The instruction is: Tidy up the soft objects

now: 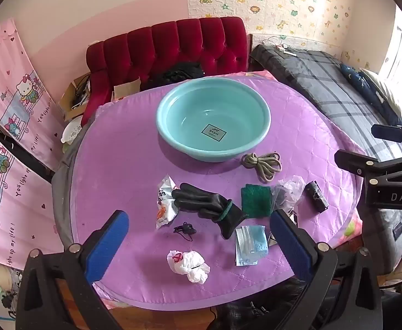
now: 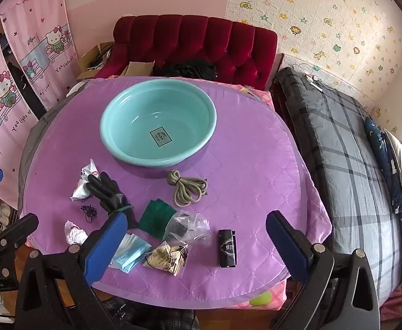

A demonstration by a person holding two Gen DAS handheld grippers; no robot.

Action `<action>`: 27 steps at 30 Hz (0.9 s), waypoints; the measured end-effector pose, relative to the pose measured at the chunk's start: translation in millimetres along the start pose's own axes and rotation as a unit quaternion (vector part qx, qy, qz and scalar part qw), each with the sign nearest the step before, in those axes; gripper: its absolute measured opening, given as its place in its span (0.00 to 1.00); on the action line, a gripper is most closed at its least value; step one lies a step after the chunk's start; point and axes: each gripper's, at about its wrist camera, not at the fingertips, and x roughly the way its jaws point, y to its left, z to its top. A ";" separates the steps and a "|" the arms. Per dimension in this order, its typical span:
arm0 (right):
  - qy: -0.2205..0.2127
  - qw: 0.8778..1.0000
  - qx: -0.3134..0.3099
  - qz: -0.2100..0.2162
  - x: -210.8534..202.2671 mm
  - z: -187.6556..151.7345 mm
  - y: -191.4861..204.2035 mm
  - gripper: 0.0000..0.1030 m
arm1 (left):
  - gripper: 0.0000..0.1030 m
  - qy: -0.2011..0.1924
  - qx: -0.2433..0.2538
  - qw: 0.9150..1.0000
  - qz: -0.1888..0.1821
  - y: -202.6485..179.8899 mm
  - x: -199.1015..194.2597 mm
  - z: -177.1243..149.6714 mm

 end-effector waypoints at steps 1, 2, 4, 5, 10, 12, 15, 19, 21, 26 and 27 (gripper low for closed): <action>0.001 1.000 0.000 0.000 0.0 0.0 0.0 1.00 | 1.00 0.000 0.005 1.000 0.005 -1.0 0.1 0.1; 0.001 1.000 0.000 0.000 0.1 0.0 0.0 1.00 | 1.00 -0.001 0.006 1.000 0.007 -1.3 0.0 0.0; 0.000 1.000 0.001 -0.001 -0.4 -0.2 -0.4 1.00 | 1.00 0.000 0.007 1.000 0.008 -2.0 0.4 0.1; 0.000 1.000 0.001 -0.001 -0.9 -0.3 -0.6 1.00 | 1.00 0.000 0.009 1.000 0.009 -2.6 0.4 0.1; 0.002 1.000 0.001 -0.004 4.5 -3.1 2.7 1.00 | 1.00 0.001 0.011 1.000 0.010 -5.4 1.9 -2.2; 0.002 1.000 0.001 -0.004 5.8 -4.5 4.7 1.00 | 1.00 0.001 0.012 1.000 0.013 -6.4 2.3 -3.0; 0.002 1.000 0.002 -0.003 6.4 -4.7 5.6 1.00 | 1.00 0.000 0.011 1.000 0.015 -7.3 2.0 -3.8; 0.002 1.000 0.002 -0.001 5.4 -3.4 3.3 1.00 | 1.00 -0.002 0.008 1.000 0.015 -5.7 -0.3 -4.2; 0.002 1.000 0.001 0.000 3.5 -2.2 1.3 1.00 | 1.00 -0.002 0.008 1.000 0.016 -6.1 -0.5 -4.9; 0.000 1.000 -0.003 -0.001 2.9 -2.0 -0.5 1.00 | 1.00 -0.001 0.009 1.000 0.016 -5.4 -0.8 -3.1; -0.001 1.000 -0.004 -0.001 3.0 -2.1 0.2 1.00 | 1.00 -0.001 0.008 1.000 0.017 -5.1 -1.1 -3.0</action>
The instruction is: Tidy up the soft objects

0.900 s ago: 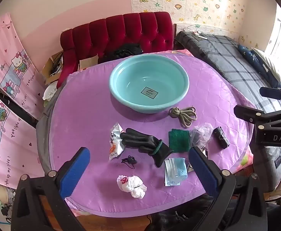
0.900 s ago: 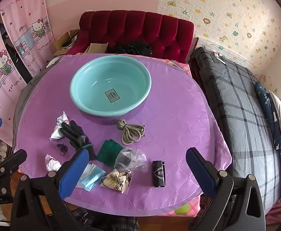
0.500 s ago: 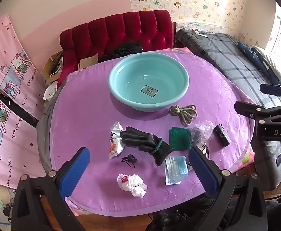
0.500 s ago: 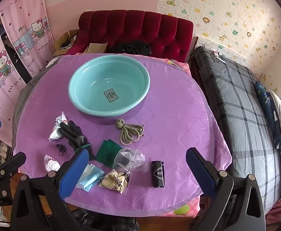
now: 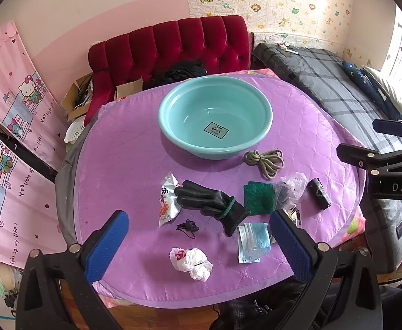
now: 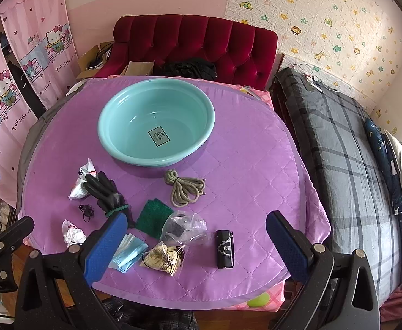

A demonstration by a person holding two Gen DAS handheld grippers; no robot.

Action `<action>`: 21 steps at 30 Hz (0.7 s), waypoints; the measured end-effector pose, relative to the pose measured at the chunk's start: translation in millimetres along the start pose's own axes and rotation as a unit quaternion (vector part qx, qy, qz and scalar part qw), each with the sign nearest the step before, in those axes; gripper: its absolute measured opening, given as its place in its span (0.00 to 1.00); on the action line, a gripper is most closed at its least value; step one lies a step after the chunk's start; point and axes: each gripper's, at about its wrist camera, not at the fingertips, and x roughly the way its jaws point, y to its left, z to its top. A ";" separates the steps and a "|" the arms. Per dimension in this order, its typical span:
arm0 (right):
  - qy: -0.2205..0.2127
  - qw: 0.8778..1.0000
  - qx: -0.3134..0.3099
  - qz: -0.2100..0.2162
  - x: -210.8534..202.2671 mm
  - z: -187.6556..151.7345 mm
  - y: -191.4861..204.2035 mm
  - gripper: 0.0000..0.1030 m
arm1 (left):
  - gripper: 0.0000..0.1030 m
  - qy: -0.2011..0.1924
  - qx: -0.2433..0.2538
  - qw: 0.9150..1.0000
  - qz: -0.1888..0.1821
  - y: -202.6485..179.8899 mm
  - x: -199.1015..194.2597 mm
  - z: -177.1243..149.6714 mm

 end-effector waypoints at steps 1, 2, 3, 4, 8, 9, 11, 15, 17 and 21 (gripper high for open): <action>0.000 1.000 -0.001 -0.001 0.3 0.0 0.6 1.00 | 1.00 0.000 -0.001 1.000 0.001 0.2 -0.6 -0.4; 0.000 1.000 -0.002 0.000 0.3 0.1 0.8 1.00 | 1.00 0.000 -0.002 1.000 0.001 1.1 -0.9 -1.0; 0.000 1.000 -0.003 -0.001 0.1 0.2 1.2 1.00 | 1.00 -0.001 -0.003 1.000 0.001 1.6 -1.3 -1.3; 0.000 1.000 -0.004 -0.001 -0.1 0.2 1.6 1.00 | 1.00 -0.001 -0.004 1.000 0.001 2.5 -1.4 -1.8; 0.000 1.000 -0.007 -0.001 0.4 1.5 2.5 1.00 | 1.00 0.000 -0.005 1.000 0.002 3.1 -1.2 -2.5; 0.000 1.000 -0.007 -0.002 0.6 1.5 2.5 1.00 | 1.00 0.001 -0.005 1.000 0.003 3.3 -1.0 -2.7; 0.000 1.000 -0.008 -0.001 0.6 1.6 2.4 1.00 | 1.00 0.002 -0.007 1.000 0.004 4.0 -0.4 -3.1; 0.001 1.000 -0.010 -0.001 1.0 2.1 1.2 1.00 | 1.00 0.002 -0.012 1.000 0.005 4.7 0.5 -2.4; 0.000 1.000 -0.011 0.000 1.1 2.3 0.4 1.00 | 1.00 0.002 -0.013 1.000 0.006 4.1 0.9 -2.9; -0.002 1.000 -0.010 0.003 1.6 2.7 -1.3 1.00 | 1.00 0.003 -0.018 1.000 0.010 5.1 1.5 -4.1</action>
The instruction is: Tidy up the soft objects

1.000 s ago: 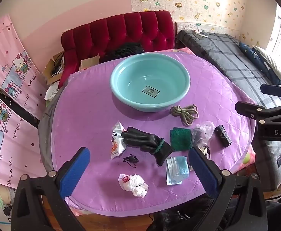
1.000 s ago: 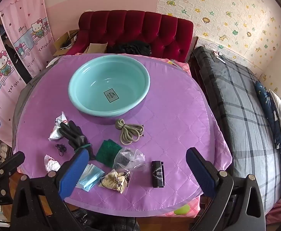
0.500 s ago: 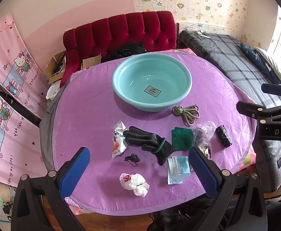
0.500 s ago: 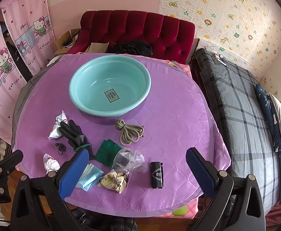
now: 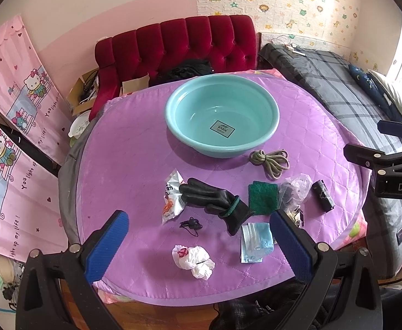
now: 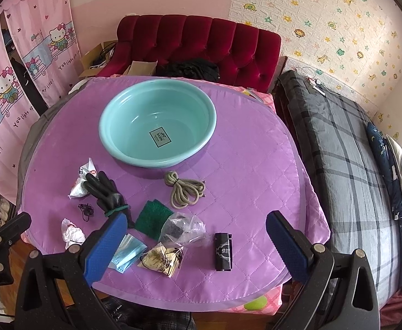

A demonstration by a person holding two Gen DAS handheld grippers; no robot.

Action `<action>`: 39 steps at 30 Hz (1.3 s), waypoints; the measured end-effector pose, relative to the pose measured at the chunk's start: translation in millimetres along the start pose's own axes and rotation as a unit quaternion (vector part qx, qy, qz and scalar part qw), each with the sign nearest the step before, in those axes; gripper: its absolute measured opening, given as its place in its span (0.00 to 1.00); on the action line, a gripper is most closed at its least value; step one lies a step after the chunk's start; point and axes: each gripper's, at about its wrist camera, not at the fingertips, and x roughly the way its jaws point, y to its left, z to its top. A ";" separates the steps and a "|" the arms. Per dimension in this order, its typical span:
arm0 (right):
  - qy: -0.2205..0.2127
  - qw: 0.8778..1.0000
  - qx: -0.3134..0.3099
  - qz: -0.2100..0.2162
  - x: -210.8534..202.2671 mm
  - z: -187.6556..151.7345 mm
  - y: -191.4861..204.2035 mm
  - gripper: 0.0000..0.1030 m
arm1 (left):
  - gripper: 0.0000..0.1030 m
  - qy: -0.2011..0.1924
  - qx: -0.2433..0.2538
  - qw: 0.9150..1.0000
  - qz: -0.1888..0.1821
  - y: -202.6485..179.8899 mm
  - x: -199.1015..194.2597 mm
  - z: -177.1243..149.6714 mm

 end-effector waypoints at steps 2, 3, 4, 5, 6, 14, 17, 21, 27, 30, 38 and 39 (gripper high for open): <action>-0.001 1.000 0.001 0.001 0.2 0.2 -1.5 1.00 | 1.00 -0.001 -0.004 1.000 0.002 1.3 -0.7 -0.1; -0.001 1.000 0.001 0.001 0.2 0.3 -1.8 1.00 | 1.00 -0.001 -0.005 1.000 0.003 2.0 -0.6 -0.1; -0.001 1.000 0.001 0.001 0.2 0.5 -1.2 1.00 | 1.00 0.000 -0.008 1.000 0.003 2.8 -0.2 -0.1; -0.001 1.000 0.002 0.002 0.3 0.6 -2.1 1.00 | 1.00 0.001 -0.009 1.000 0.003 3.0 -0.2 0.2; -0.001 1.000 0.002 0.002 0.5 0.7 -2.8 1.00 | 1.00 0.001 -0.011 1.000 0.003 3.3 0.0 0.2; -0.003 1.000 0.005 0.004 1.1 1.0 -8.8 1.00 | 1.00 0.005 -0.016 1.000 0.002 3.2 0.8 0.2; -0.003 1.000 0.007 0.004 2.3 1.3 -11.5 1.00 | 1.00 0.004 -0.018 1.000 0.003 4.1 0.3 0.9; -0.004 1.000 0.010 0.006 4.7 2.3 -15.8 1.00 | 1.00 0.006 -0.023 1.000 -0.001 4.8 1.2 1.3; -0.004 1.000 0.011 0.008 10.0 2.8 -21.8 1.00 | 1.00 0.011 -0.029 1.000 -0.004 8.8 6.2 0.4; 0.001 1.000 0.015 0.014 13.4 4.1 -25.7 1.00 | 1.00 0.009 -0.036 0.999 0.008 12.8 9.5 -0.9; 0.002 0.999 0.023 0.023 25.6 2.2 -40.9 1.00 | 1.00 0.026 -0.041 0.999 0.016 20.0 25.1 -12.1; 0.000 1.000 0.020 0.019 27.5 1.7 -43.5 1.00 | 1.00 0.030 -0.040 0.999 0.019 20.2 28.5 -15.1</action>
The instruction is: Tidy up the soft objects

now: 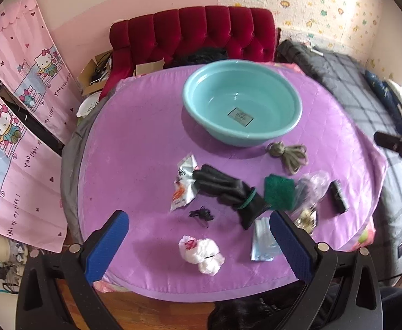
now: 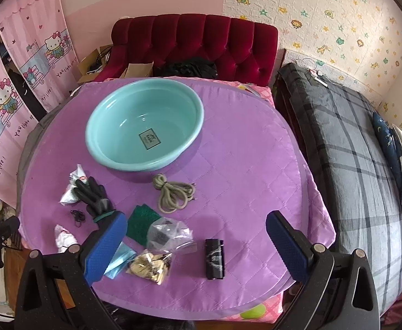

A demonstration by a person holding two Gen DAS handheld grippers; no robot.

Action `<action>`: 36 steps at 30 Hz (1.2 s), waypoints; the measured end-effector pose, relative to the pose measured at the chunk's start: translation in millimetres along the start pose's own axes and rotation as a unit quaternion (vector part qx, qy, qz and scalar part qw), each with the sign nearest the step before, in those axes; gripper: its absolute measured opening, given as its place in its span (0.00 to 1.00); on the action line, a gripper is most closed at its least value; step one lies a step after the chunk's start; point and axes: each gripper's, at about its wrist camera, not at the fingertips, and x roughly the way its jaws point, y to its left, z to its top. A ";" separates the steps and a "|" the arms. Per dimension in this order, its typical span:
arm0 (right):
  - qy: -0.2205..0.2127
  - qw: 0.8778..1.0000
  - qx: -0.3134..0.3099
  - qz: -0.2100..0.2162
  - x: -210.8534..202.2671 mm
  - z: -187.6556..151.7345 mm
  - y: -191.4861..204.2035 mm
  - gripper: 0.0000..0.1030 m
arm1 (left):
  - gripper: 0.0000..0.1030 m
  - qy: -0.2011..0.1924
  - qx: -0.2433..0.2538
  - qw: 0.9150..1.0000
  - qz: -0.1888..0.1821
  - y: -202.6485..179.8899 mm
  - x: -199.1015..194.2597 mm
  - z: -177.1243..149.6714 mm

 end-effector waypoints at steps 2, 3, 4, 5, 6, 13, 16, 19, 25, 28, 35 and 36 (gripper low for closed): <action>0.000 1.000 -0.006 -0.012 4.5 -2.5 -4.4 1.00 | 1.00 0.005 -0.004 1.000 -0.003 1.6 6.5 -5.1; 0.001 1.000 -0.008 -0.014 7.3 -3.8 -6.7 1.00 | 1.00 0.008 -0.007 1.000 -0.007 2.5 10.5 -8.1; 0.004 1.000 -0.008 -0.014 11.3 -5.6 -9.4 1.00 | 1.00 0.012 -0.010 1.000 -0.011 3.3 15.5 -11.3; 0.008 1.000 -0.007 -0.014 14.8 -7.5 -11.8 1.00 | 1.00 0.016 -0.012 1.000 -0.012 4.3 21.2 -14.1; 0.013 1.000 -0.005 -0.014 19.5 -10.0 -15.3 1.00 | 1.00 0.021 -0.012 1.000 -0.010 4.5 27.1 -17.3; 0.045 0.999 0.000 -0.020 61.3 -34.3 -33.3 1.00 | 1.00 0.041 -0.031 0.999 -0.012 13.9 61.9 -41.6; 0.060 0.998 0.005 -0.022 83.4 -47.0 -40.8 1.00 | 1.00 0.048 -0.034 0.998 -0.008 16.3 76.7 -53.3; 0.071 0.997 0.002 -0.027 100.5 -57.0 -44.7 1.00 | 1.00 0.048 -0.026 0.998 -0.007 16.3 87.7 -63.1; 0.092 0.995 -0.001 -0.025 130.5 -76.7 -51.3 1.00 | 1.00 0.058 -0.037 0.998 -0.015 19.0 107.1 -78.9; 0.101 0.995 -0.002 -0.019 142.2 -85.2 -53.2 1.00 | 1.00 0.058 -0.033 0.998 -0.018 17.9 115.0 -85.7; 0.129 0.992 0.005 -0.006 172.2 -102.4 -53.4 0.99 | 1.00 0.077 -0.039 0.996 -0.013 18.3 130.9 -99.4; 0.131 0.991 0.006 -0.002 174.3 -104.4 -54.1 0.99 | 1.00 0.079 -0.040 0.996 -0.014 18.0 131.6 -100.9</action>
